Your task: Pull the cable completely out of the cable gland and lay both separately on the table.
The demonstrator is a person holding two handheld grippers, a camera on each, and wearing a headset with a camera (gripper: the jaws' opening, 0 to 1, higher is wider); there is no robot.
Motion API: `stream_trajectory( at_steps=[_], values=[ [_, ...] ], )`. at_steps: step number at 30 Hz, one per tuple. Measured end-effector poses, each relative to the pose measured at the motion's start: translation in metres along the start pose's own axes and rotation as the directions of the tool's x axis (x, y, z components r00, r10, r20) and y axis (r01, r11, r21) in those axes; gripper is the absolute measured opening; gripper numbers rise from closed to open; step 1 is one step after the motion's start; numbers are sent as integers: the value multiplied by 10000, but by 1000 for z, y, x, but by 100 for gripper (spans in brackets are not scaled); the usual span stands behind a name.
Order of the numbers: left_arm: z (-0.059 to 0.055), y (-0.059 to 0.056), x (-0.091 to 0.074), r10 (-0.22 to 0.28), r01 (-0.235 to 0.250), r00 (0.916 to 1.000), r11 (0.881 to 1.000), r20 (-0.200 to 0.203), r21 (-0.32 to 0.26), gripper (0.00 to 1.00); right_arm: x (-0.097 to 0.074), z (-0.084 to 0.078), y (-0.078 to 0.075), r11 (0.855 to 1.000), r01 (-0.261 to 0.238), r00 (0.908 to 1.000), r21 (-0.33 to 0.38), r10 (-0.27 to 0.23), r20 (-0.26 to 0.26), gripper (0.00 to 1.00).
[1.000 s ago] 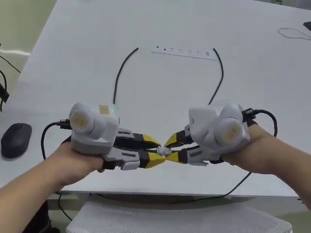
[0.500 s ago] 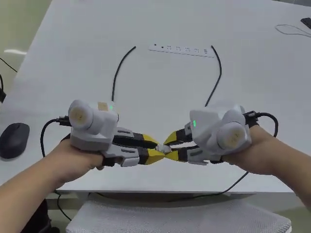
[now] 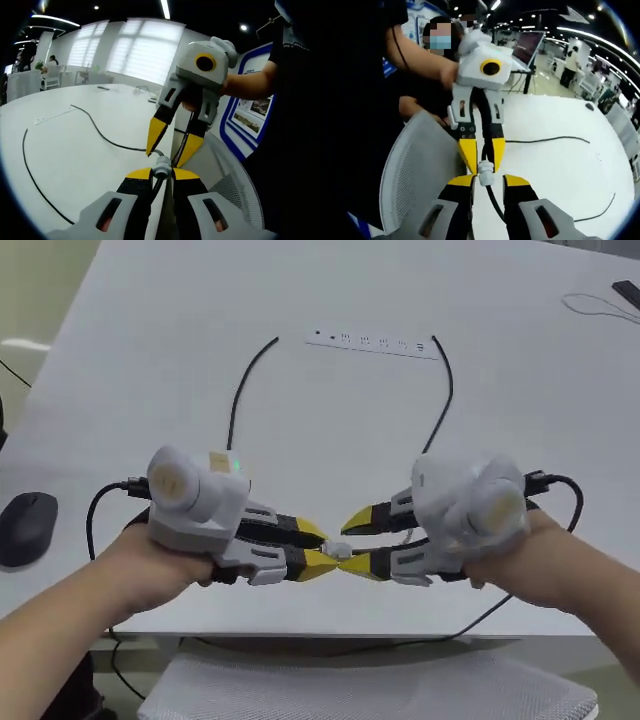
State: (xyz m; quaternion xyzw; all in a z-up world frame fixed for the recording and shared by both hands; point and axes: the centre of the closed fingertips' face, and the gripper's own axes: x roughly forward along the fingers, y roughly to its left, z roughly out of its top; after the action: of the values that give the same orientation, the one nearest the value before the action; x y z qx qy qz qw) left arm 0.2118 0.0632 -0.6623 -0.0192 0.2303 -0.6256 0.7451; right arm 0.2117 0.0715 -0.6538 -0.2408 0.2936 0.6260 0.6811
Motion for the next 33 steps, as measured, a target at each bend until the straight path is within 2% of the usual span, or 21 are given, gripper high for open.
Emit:
stream_trajectory(
  at_steps=[2,4,6,8,9,10,11,12,14,15,17,18,19,21,22,23,24,27,31,32,33],
  values=[
    [-1,0,0,-61,62,10000,9998,-36,183,15,-6,1,-2,9934,-404,9988,1075,373,307,19],
    [1,-1,-1,-164,164,9999,9987,0,492,15,-9,3,-5,9742,-930,9943,2058,800,707,17],
    [5,-1,-2,-169,159,9998,9965,115,824,15,-12,6,-8,9273,-1862,9777,3248,1420,1551,13],
    [9,-2,-2,-213,196,9996,9957,179,902,15,-14,11,-10,8346,-3145,9393,4523,2049,2751,13],
    [11,-2,-3,-203,177,9995,9935,228,1121,14,-13,8,-17,8038,-3404,9293,4878,2086,3048,12],
    [12,-2,-2,-212,182,9995,9923,236,1227,14,-12,6,-20,7799,-3574,9241,5138,2154,3158,14],
    [13,-2,-2,-229,201,9995,9924,211,1217,14,-11,4,-18,7357,-4042,9082,5435,2525,3337,20],
    [14,-2,-2,-216,189,9996,9915,194,1285,14,-10,3,-16,7136,-4330,8965,5506,2774,3455,23],
    [16,-2,-2,-188,169,9998,9888,119,1486,14,-9,0,-11,6627,-4901,8705,5663,3390,3568,22],
    [17,-2,-2,-165,148,9998,9866,93,1626,14,-8,0,-10,6549,-4957,8675,5704,3430,3601,20],
    [17,0,-2,-214,194,9997,9834,92,1806,14,-8,3,-5,6084,-5407,8411,5809,3798,3852,20],
    [17,0,-2,-229,211,9997,9831,80,1818,14,-8,4,-4,5981,-5517,8340,5813,3888,3914,19],
    [16,1,-2,-287,279,9996,9853,27,1688,14,-6,4,-5,6062,-5529,8330,5717,3850,3974,17],
    [15,3,-2,-203,199,9998,9833,3,1811,14,-6,5,-3,5825,-5722,8201,5774,4010,4081,14],
    [15,3,-2,-233,228,9997,9841,5,1763,14,-4,5,-4,5833,-5697,8218,5789,3978,4079,12],
    [14,4,-1,-236,235,9997,9847,-12,1727,14,-4,5,-3,5766,-5765,8171,5789,4067,4086,11],
    [14,5,-1,-215,214,9998,9845,-11,1740,14,-4,3,0,5628,-5857,8103,5834,4261,4024,10],
    [14,5,0,-271,280,9996,9838,-72,1772,14,-4,2,1,5598,-5873,8089,5846,4312,3997,10],
    [16,5,2,-339,339,9994,9835,-30,1776,14,-5,3,0,5448,-6009,7986,5849,4404,4103,9],
    [16,5,3,-379,377,9993,9842,-26,1731,14,-5,3,1,5436,-6025,7970,5843,4480,4051,9],
    [16,5,4,-394,397,9992,9846,-51,1701,14,-6,2,1,5515,-6026,7971,5768,4521,4003,8]
  ],
)
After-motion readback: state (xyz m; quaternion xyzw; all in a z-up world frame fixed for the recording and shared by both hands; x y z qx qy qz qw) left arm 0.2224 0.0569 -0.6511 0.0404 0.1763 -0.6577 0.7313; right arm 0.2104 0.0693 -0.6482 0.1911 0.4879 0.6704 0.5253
